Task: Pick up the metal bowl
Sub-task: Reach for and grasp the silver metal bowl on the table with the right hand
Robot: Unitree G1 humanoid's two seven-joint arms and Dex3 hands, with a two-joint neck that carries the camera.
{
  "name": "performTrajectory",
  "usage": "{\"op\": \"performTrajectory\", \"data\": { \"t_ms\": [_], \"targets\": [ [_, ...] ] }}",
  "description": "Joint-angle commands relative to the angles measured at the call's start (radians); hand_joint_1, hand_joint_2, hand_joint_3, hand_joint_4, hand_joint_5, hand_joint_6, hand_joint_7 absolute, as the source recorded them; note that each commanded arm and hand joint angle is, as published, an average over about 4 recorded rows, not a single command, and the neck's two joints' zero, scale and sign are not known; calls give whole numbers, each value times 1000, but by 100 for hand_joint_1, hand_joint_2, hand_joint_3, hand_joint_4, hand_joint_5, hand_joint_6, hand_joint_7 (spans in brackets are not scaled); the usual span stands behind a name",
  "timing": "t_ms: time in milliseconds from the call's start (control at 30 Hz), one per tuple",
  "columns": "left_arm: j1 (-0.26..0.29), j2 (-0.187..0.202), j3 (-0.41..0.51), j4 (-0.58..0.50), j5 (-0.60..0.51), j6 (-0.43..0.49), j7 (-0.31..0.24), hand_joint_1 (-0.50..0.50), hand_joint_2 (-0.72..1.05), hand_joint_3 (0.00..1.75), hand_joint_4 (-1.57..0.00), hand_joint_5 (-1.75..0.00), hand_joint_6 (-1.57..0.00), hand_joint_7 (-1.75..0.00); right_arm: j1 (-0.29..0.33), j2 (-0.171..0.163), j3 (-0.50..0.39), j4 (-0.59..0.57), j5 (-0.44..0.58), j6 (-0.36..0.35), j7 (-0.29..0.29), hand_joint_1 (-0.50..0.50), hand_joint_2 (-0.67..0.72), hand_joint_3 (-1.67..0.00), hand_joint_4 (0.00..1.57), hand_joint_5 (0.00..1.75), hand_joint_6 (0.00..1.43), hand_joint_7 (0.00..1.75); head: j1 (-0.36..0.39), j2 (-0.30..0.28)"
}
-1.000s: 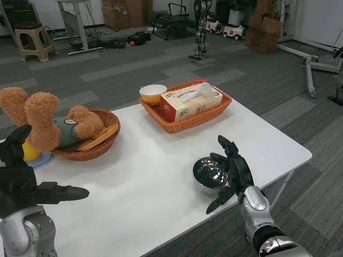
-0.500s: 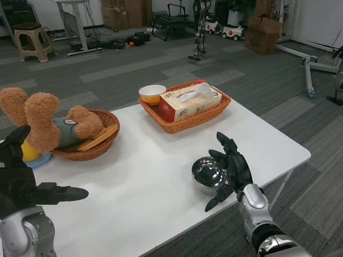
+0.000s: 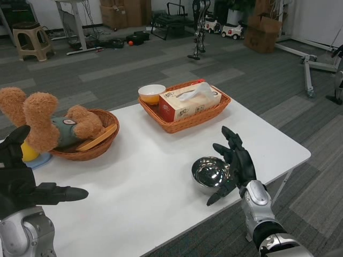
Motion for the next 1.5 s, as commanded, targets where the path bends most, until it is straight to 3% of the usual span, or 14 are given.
{"op": "performTrajectory", "data": {
  "t_ms": [33,300,633,733,967,1133,1333,1500],
  "targets": [
    [-2,4,0,0,0,1,2,-46,-61,0,-112,-123,0,-7,23,-9,-25,-18,8,-9,-3,-42,47,-8,0,68,0,33,-3,0],
    [-3,3,-3,1,0,1,3,-46,-64,0,-112,-123,0,-7,28,-13,-47,-13,3,-1,-3,-42,42,-8,0,68,0,31,-10,-6],
    [-3,0,-9,1,1,1,3,-46,-57,0,-112,-128,0,-7,24,-28,-40,75,-11,3,-4,-42,46,-8,0,68,0,31,-14,-12],
    [-3,0,-11,1,1,1,3,-46,-64,0,-112,-126,0,-7,15,-32,-36,110,-16,2,-6,-42,44,-8,0,68,0,31,-17,-13],
    [-3,0,-14,0,1,1,3,-46,-61,0,-112,-133,0,-7,-23,-38,-22,201,-16,-4,-13,-42,47,-8,0,68,0,33,-16,-14],
    [-3,0,-14,-1,1,1,3,-46,-57,0,-112,-123,0,-7,-39,-42,-14,217,-16,-6,-19,-42,47,-8,0,68,0,30,-13,-15],
    [-1,0,-12,-1,0,1,3,-46,-64,0,-112,-123,0,-7,-54,-45,10,238,-25,-6,-24,-42,47,-8,0,68,0,31,-12,-18],
    [-1,1,-13,1,-1,1,3,-46,-59,0,-112,-123,0,-7,-72,-45,32,261,-41,-4,-35,-42,47,-8,0,68,0,28,-13,-20]
  ]
}}
